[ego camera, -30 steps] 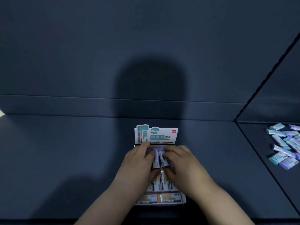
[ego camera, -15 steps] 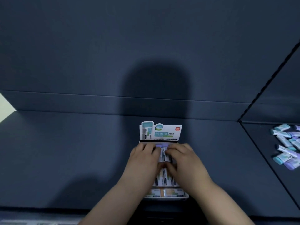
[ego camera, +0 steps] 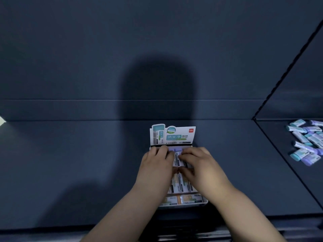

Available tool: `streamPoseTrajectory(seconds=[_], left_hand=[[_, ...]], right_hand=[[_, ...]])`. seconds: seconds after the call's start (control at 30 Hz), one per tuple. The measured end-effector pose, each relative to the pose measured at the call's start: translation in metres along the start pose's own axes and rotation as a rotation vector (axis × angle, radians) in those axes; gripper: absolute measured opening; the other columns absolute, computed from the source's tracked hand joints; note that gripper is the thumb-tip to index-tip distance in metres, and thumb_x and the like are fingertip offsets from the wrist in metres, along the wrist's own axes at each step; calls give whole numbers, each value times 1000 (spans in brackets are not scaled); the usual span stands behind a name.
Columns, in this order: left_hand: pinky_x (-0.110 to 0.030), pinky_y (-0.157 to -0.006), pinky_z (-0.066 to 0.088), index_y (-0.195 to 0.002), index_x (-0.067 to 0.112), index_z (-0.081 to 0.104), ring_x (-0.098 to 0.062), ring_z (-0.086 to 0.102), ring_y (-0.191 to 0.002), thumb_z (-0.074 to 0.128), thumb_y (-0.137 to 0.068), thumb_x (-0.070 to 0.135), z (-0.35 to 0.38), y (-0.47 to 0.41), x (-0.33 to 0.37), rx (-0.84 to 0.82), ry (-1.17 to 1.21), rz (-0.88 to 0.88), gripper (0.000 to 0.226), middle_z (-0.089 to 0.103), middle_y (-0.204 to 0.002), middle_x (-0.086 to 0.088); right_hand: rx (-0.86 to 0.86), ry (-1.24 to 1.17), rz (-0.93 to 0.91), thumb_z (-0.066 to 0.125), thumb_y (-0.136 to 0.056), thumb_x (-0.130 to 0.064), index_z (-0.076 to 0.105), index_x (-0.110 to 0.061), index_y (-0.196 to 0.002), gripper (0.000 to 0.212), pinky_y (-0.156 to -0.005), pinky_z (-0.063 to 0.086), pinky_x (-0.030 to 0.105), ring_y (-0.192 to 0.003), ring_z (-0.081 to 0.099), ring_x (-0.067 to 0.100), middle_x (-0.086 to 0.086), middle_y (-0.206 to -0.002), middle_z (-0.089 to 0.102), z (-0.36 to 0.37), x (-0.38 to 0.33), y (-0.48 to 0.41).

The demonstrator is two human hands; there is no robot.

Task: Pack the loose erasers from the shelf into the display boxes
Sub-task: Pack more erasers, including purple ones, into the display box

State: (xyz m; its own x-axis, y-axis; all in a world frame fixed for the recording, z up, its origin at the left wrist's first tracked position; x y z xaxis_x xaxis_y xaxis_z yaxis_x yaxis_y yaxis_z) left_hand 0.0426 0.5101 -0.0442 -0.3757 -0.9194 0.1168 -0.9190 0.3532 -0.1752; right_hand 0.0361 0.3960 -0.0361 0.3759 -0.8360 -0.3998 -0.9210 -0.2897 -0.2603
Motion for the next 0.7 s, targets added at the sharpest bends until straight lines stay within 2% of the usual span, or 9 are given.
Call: streamPoseTrajectory(seconds=[0.03,0.1,0.13,0.17,0.23,0.3,0.4,0.5,0.7], left_hand=[[-32,-70,48,-104,18,66,-22,58,-86,82,-61,37,-3,1,2,-12,9,19,50,59,-97,1],[-34,-88,42,-129,17,51,-23,51,-109,64,-83,38,-12,1,4,12,21,38,52,52,-116,1],[-33,-90,42,-131,17,48,-21,49,-113,61,-85,39,-18,1,5,57,-7,39,53,52,-119,1],[-32,-85,46,-124,15,56,-20,55,-106,69,-78,40,-23,0,8,73,-39,51,53,57,-112,0],[-29,-64,52,-93,16,71,-17,64,-79,85,-55,41,-28,0,16,61,-66,78,48,65,-84,2],[-29,-56,51,-80,17,73,-18,63,-67,86,-48,41,-29,-1,26,83,-88,118,43,64,-71,3],[-27,-58,51,-77,16,73,-19,63,-65,85,-48,43,-37,-3,49,117,-156,141,42,64,-68,2],[-26,-60,51,-76,16,72,-20,63,-66,85,-47,43,-39,-12,80,128,-160,116,42,65,-69,1],[-25,-63,51,-79,17,72,-18,64,-68,85,-48,44,-31,-33,157,108,-91,104,42,66,-72,2]], right_hand=[[-26,16,-3,70,-69,-26,70,-15,-95,28,-74,55,36,-92,58,23,-3,-100,66,-2,-3,0],[-42,7,7,65,-72,-34,69,-17,-101,34,-80,53,36,-95,59,23,-4,-105,66,-9,-6,1],[-27,-11,20,64,-73,-36,68,-18,-105,36,-85,51,34,-99,58,21,-5,-108,65,-15,-7,1],[-10,-21,33,64,-76,-36,67,-19,-109,38,-89,48,32,-103,56,18,-6,-111,64,-21,-7,2],[-5,-4,56,67,-79,-34,64,-21,-114,38,-93,44,29,-108,52,15,-7,-114,62,-34,-5,5],[-11,51,66,68,-79,-33,62,-21,-117,40,-96,43,31,-111,51,16,-6,-115,61,-47,0,11],[-96,158,96,59,-85,-41,49,-23,-132,50,-107,32,29,-126,39,13,-8,-133,49,-66,14,20],[-192,214,120,50,-89,-47,36,-26,-139,56,-111,24,26,-133,28,8,-11,-143,37,-87,40,33],[-278,272,116,51,-88,-48,37,-23,-139,58,-109,28,25,-132,32,12,-8,-143,38,-131,104,58]])
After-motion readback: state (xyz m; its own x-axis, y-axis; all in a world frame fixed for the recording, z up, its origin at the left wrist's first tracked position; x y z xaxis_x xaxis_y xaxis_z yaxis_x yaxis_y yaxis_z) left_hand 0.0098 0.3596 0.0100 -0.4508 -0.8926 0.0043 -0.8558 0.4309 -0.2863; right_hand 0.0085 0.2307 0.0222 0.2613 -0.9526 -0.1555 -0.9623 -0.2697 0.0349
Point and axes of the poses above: each hand's wrist, its own y-axis away from the middle knuckle, its own z-axis out of the palm, x = y × z, the point moved 6 cm from there along -y, towards the middle knuckle
